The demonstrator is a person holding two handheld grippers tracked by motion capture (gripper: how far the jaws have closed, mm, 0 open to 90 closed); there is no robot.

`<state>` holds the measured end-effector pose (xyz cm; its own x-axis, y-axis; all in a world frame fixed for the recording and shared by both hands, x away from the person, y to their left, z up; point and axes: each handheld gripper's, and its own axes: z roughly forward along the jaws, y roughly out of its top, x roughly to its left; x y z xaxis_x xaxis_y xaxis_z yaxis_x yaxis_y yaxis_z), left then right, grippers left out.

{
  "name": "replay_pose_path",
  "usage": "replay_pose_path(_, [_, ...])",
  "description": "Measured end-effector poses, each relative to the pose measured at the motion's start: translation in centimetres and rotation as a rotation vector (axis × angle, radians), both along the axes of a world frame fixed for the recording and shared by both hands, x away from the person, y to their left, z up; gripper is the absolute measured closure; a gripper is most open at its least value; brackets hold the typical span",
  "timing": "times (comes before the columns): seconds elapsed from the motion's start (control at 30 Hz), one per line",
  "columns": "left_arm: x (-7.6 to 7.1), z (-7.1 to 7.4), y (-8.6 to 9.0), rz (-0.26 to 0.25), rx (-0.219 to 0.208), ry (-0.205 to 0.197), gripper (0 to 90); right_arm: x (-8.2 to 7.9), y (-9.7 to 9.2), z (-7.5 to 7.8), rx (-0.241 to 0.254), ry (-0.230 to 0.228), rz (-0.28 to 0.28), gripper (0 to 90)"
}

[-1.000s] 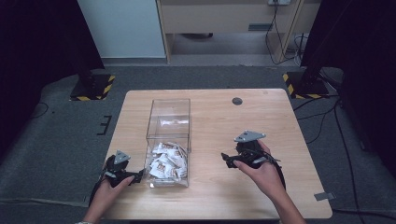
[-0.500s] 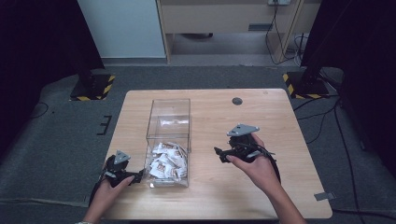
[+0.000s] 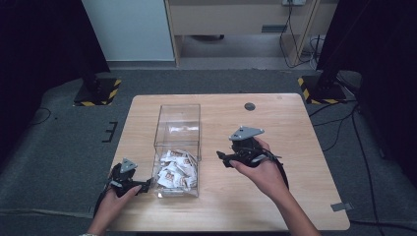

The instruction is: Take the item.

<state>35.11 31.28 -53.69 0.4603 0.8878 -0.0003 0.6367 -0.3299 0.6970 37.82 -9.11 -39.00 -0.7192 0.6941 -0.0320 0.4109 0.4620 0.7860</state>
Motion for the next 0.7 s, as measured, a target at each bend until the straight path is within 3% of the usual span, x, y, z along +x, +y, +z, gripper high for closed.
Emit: replay_pose_path(0.7, [0.0,0.0,0.0,-0.001,0.000,0.000,0.0,0.2,3.7,0.7,0.004,0.000,0.086,47.1])
